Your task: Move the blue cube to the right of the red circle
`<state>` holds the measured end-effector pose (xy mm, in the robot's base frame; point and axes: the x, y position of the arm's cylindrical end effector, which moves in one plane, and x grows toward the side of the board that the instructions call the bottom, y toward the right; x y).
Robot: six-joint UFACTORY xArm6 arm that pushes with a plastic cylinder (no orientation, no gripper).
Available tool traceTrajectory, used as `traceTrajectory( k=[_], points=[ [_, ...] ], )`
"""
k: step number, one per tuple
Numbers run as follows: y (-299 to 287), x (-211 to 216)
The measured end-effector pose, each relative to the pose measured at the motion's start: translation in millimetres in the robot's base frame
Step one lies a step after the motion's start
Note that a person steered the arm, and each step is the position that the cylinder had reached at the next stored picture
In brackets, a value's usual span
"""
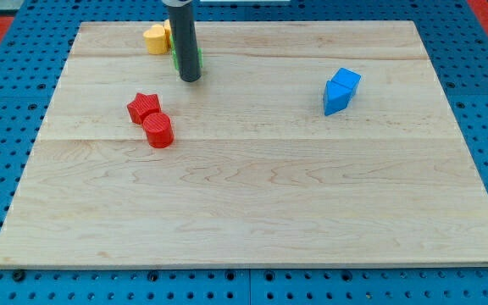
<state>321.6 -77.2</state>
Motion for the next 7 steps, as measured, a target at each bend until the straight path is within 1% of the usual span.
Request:
traceTrajectory(
  k=[3,4,5,7],
  points=[
    [119.0,-57.2],
    [178.7,-65.9],
    [226.0,-44.8],
    [264.0,8.4]
  ],
)
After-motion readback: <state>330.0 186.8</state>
